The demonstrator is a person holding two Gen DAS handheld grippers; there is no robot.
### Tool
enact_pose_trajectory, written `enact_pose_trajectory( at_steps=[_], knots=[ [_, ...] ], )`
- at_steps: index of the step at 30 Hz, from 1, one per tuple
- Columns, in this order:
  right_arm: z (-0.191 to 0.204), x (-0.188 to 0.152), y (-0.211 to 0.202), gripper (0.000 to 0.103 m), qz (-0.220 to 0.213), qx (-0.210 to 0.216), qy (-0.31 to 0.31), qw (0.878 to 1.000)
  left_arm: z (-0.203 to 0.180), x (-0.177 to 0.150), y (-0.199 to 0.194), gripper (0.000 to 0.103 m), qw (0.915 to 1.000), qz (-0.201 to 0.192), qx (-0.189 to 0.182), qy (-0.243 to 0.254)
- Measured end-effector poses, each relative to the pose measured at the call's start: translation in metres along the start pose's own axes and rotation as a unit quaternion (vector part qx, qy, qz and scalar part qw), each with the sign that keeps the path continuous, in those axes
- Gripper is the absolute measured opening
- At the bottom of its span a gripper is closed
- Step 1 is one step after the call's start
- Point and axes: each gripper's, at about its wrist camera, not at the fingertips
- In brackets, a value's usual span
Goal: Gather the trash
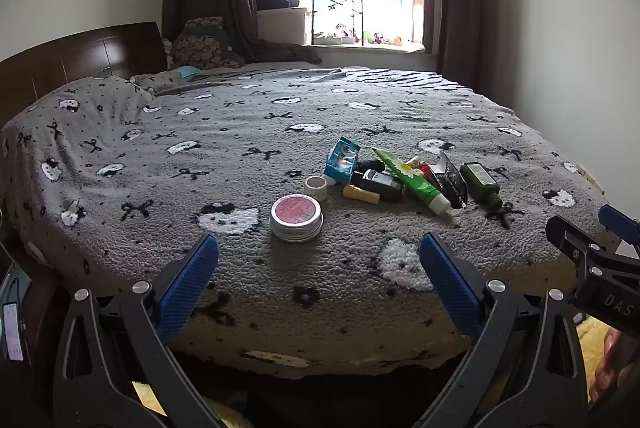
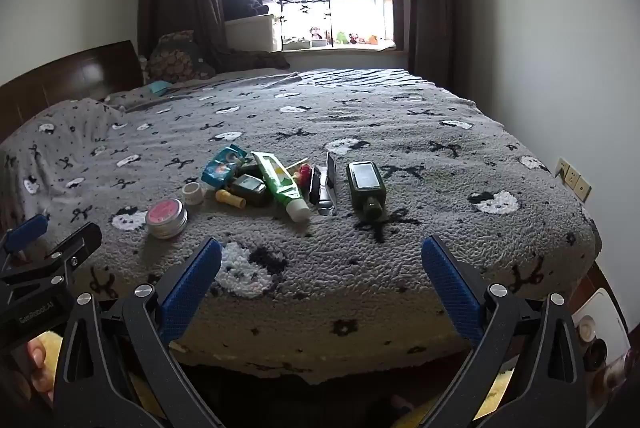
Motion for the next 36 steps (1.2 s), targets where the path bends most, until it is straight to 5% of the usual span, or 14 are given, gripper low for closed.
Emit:
enact_pose_trajectory(
  at_steps=[36],
  knots=[
    [-0.009, 0.005, 0.006, 0.1, -0.002, -0.006, 0.005, 1.0, -0.004, 0.003, 0.005, 0.095, 1.0, 0.0, -0.003, 0.0]
  ],
)
Point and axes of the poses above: each gripper's, at about its wrist camera, not at the fingertips, and y roughly the way its jaws point, z to its left, x to its top, and after that the axes turned 15 degrees about -y, right-handed
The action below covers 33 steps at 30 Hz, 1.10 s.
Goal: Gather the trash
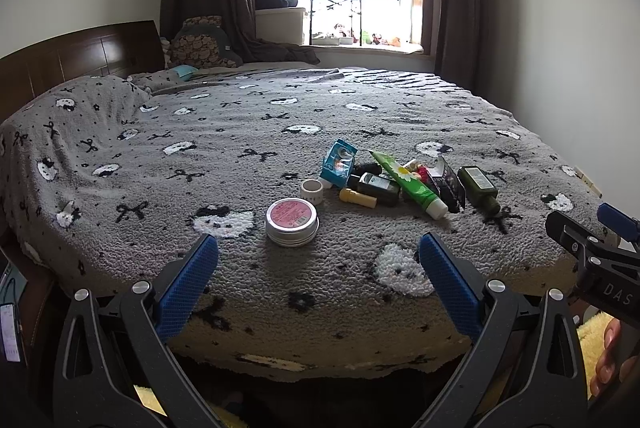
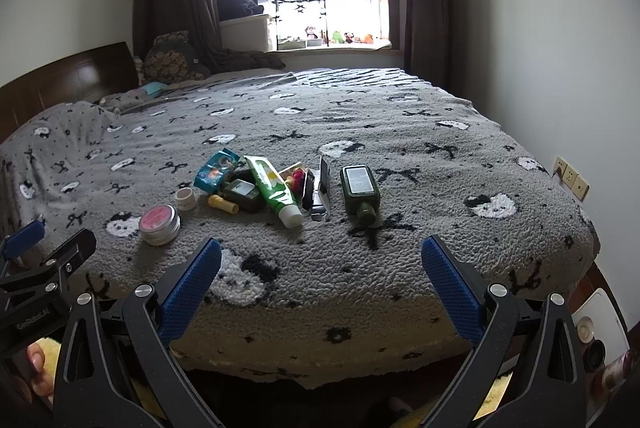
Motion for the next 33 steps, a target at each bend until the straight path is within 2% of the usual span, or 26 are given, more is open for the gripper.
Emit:
enact_pose_trajectory(
  at_steps=[17, 33],
  knots=[
    [0.01, -0.005, -0.006, 0.1, -0.023, -0.01, -0.021, 0.999, 0.009, 0.003, -0.01, 0.095, 0.9998, -0.017, 0.005, -0.011],
    [0.014, -0.009, -0.005, 0.1, -0.025, 0.027, -0.006, 0.999, 0.013, 0.004, -0.011, 0.095, 0.9997, -0.017, 0.005, -0.016]
  ],
)
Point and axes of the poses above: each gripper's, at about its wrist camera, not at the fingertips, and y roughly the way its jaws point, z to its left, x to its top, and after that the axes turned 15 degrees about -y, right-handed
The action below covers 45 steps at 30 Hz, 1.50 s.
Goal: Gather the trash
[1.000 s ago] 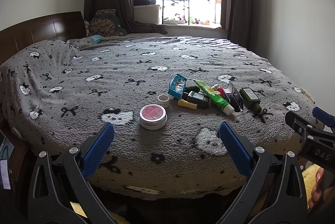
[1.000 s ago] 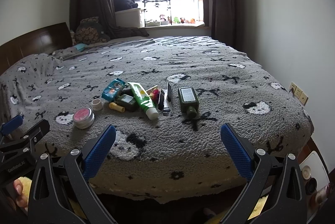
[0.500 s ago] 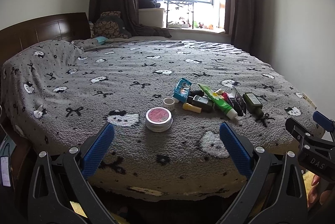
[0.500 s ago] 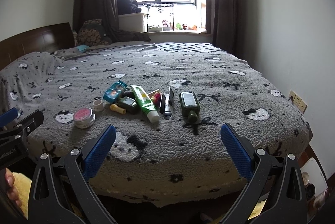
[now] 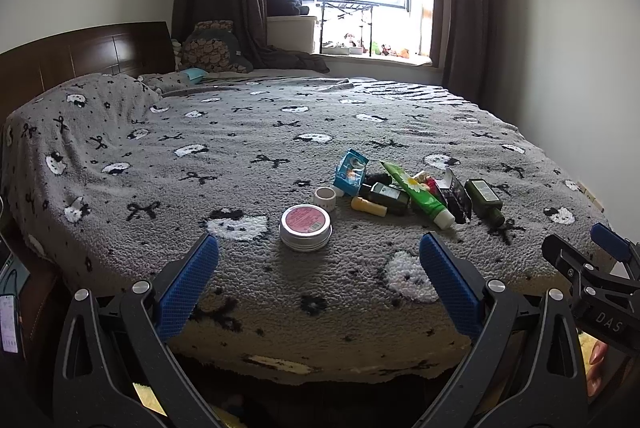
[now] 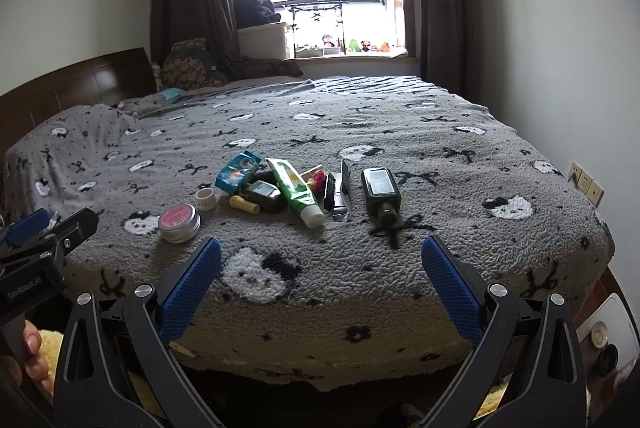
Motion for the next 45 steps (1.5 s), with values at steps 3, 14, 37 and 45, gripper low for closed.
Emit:
enact_pose_trajectory(
  at_steps=[3, 14, 37, 45],
  knots=[
    [-0.001, 0.0, 0.001, 0.1, 0.001, 0.003, 0.004, 1.0, 0.0, 0.0, 0.0, 0.095, 1.0, 0.0, 0.0, 0.0],
    [-0.003, -0.002, 0.002, 0.1, 0.002, -0.003, 0.007, 1.0, 0.001, 0.0, 0.0, 0.095, 1.0, -0.001, 0.0, 0.0],
    [-0.028, -0.009, 0.029, 0.1, 0.017, -0.011, 0.02, 1.0, 0.012, -0.009, 0.037, 0.095, 0.9997, 0.026, -0.004, 0.005],
    [-0.048, -0.016, 0.071, 0.1, 0.056, -0.006, 0.038, 0.998, 0.027, -0.01, 0.085, 0.094, 0.9983, 0.057, 0.009, 0.01]
  ],
)
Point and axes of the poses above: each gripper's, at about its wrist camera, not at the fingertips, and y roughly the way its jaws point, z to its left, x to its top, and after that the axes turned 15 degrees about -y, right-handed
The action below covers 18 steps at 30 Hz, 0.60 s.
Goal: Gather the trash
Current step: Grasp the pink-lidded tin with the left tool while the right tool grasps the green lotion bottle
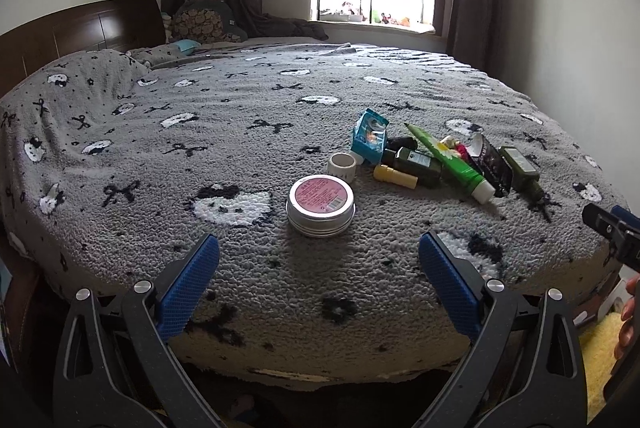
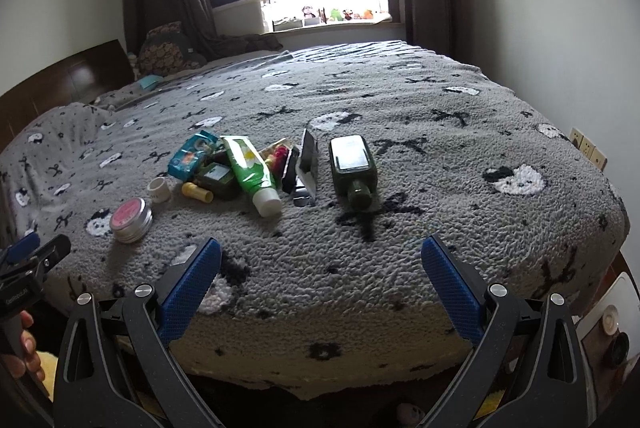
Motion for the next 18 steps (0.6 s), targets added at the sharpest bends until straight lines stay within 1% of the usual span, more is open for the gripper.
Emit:
enact_pose_trajectory(
  at_steps=[3, 5, 8, 9, 11, 14, 18],
  knots=[
    [-0.011, 0.005, 0.016, 0.1, 0.006, -0.022, 0.003, 1.0, 0.002, 0.003, 0.017, 0.094, 0.9999, 0.01, -0.009, -0.007],
    [-0.019, 0.008, 0.032, 0.1, 0.018, -0.028, 0.008, 0.999, 0.001, 0.005, 0.032, 0.094, 0.9997, 0.021, -0.004, -0.009],
    [-0.031, 0.016, 0.058, 0.1, 0.029, -0.038, 0.012, 0.999, -0.003, 0.007, 0.053, 0.094, 0.9994, 0.031, 0.009, 0.008],
    [-0.033, 0.019, 0.066, 0.1, 0.03, -0.039, 0.01, 0.999, -0.005, 0.007, 0.058, 0.093, 0.9993, 0.032, 0.012, 0.016],
    [-0.037, 0.026, 0.082, 0.099, 0.029, -0.02, 0.005, 0.999, -0.007, 0.008, 0.068, 0.091, 0.9991, 0.033, 0.011, 0.025],
    [-0.042, 0.035, 0.108, 0.09, 0.045, -0.009, 0.005, 0.999, -0.007, 0.012, 0.081, 0.082, 0.9987, 0.047, -0.002, 0.018],
    [-0.048, 0.041, 0.133, 0.087, 0.063, -0.021, 0.001, 0.998, -0.007, 0.016, 0.101, 0.08, 0.9982, 0.058, 0.005, 0.015]
  ],
)
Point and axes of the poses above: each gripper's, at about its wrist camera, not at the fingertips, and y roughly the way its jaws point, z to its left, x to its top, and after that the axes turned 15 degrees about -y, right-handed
